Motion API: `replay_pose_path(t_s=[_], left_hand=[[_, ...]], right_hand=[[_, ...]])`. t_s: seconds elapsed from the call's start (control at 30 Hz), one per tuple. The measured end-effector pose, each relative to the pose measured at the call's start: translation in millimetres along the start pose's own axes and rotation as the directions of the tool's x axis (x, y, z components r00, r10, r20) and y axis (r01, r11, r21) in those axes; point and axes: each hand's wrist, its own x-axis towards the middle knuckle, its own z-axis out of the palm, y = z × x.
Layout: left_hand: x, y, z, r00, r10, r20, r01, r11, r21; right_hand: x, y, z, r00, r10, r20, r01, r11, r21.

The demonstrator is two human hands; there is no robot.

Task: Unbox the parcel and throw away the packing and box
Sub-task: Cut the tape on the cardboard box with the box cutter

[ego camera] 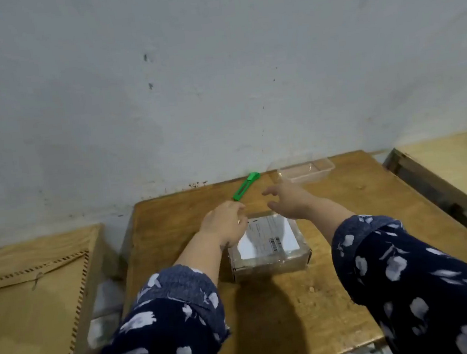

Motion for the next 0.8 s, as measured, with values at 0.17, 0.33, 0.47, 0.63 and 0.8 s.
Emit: replay_pose_path(t_s=[0.17,0.33,0.47,0.63,0.8], left_hand=[[5.9,-3.8,41.3,0.999,0.033,-0.013,-0.032,0.995,0.093],[5.8,-7.6,69.2,0.996,0.026,-0.09,-0.012,0.988,0.152],[7.8,-12.1,71.5,0.989,0.053,-0.139,-0.034,0.99,0.136],[5.5,-12.5,70.5,0.985,0.052,-0.165,-0.034,0.994,0.108],[6.8,-14.3,73.3,0.983,0.055,-0.177,-0.036,0.993,0.111]], right_hand=[[27.1,17.9,14.2,0.999,0.025,0.021,-0.024,1.0,-0.019],[79.2,32.9,28.7,0.999,-0.005,0.04,0.008,0.998,-0.068],[124.7,32.9,36.2,0.998,-0.048,0.037,0.052,0.99,-0.131],[175.5,38.3,52.5,0.985,-0.163,0.054,0.172,0.949,-0.266],[189.4,54.6,65.1,0.975,-0.211,0.07,0.221,0.886,-0.408]])
